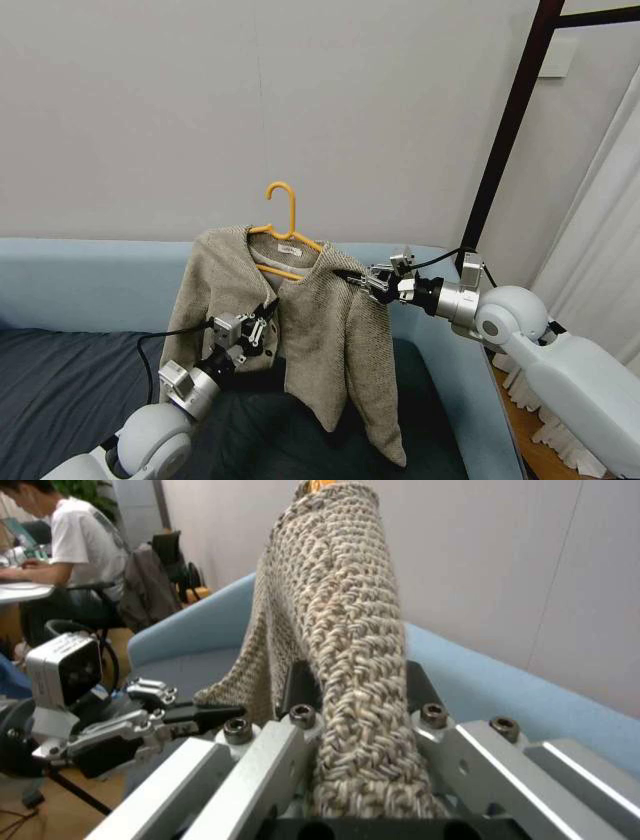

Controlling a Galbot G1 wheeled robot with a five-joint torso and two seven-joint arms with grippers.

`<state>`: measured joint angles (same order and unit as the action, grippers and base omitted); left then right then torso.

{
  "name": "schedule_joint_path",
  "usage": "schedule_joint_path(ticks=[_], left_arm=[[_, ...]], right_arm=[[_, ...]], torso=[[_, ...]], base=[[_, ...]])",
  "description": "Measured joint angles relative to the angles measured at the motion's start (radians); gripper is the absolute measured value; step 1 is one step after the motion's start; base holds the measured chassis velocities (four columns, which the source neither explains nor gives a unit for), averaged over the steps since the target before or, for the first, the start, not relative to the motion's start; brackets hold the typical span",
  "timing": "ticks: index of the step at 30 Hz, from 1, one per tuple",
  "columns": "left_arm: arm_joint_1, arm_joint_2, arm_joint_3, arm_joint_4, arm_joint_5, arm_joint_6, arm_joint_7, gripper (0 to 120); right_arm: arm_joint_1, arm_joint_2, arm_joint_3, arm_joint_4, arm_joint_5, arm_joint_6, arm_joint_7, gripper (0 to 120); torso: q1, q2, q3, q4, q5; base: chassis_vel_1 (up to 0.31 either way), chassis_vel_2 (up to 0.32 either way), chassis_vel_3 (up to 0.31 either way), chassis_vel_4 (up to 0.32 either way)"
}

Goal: Pick up the clothes from the sofa and hang them on the clothes hanger.

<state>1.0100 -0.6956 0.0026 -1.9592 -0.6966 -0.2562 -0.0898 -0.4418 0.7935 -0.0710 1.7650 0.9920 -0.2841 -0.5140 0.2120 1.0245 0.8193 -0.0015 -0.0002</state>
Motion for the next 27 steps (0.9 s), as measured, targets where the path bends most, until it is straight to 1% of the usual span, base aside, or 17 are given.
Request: schedule_joint_path(ticks=[9, 11, 12, 16, 17, 19, 23, 24, 27], left_arm=[[-0.028, -0.004, -0.011, 0.010, -0.010, -0.004, -0.030, 0], [-0.026, -0.005, -0.022, 0.013, -0.013, -0.005, -0.044, 4], [-0.026, -0.005, -0.022, 0.013, -0.013, -0.005, -0.044, 4], [0.023, -0.013, -0.055, 0.009, -0.025, 0.000, -0.102, 23], [0.023, -0.013, -0.055, 0.009, -0.025, 0.000, -0.102, 23], [0.045, -0.022, -0.070, 0.002, -0.032, -0.008, -0.127, 31], [0.090, -0.049, -0.100, -0.014, -0.064, -0.060, -0.156, 49], [0.090, -0.049, -0.100, -0.014, -0.064, -0.060, -0.156, 49], [0.136, -0.066, -0.120, -0.013, -0.052, -0.061, -0.201, 65]], right_arm=[[-0.005, -0.001, -0.001, 0.006, 0.009, 0.018, -0.023, 8], [-0.007, -0.003, 0.002, 0.013, 0.014, 0.024, -0.023, 8], [-0.007, -0.003, 0.002, 0.013, 0.014, 0.024, -0.023, 8], [-0.006, -0.011, 0.031, 0.022, 0.045, 0.036, -0.005, 8], [-0.006, -0.011, 0.031, 0.022, 0.045, 0.036, -0.005, 8], [-0.005, -0.021, 0.043, 0.029, 0.059, 0.045, 0.010, 8], [-0.004, -0.055, 0.057, 0.064, 0.076, 0.053, 0.062, 8], [-0.004, -0.055, 0.057, 0.064, 0.076, 0.053, 0.062, 8], [-0.008, -0.093, 0.063, 0.099, 0.086, 0.053, 0.120, 8]], torso=[[0.000, 0.000, 0.000, -0.0002, 0.0002], [0.000, 0.000, 0.000, -0.0001, 0.0001], [0.000, 0.000, 0.000, -0.0001, 0.0001], [0.000, 0.000, 0.000, 0.0001, 0.0000], [0.000, 0.000, 0.000, 0.0001, 0.0000], [0.000, 0.000, 0.000, 0.0000, 0.0002], [0.000, 0.000, 0.000, -0.0001, 0.0002], [0.000, 0.000, 0.000, -0.0001, 0.0002], [0.000, 0.000, 0.000, 0.0000, 0.0003]], base=[[0.000, 0.000, 0.000, 0.000], [0.000, 0.000, 0.000, 0.000], [0.000, 0.000, 0.000, 0.000], [0.000, 0.000, 0.000, 0.000], [0.000, 0.000, 0.000, 0.000], [0.000, 0.000, 0.000, 0.000], [0.000, 0.000, 0.000, 0.000], [0.000, 0.000, 0.000, 0.000], [0.000, 0.000, 0.000, 0.000]])
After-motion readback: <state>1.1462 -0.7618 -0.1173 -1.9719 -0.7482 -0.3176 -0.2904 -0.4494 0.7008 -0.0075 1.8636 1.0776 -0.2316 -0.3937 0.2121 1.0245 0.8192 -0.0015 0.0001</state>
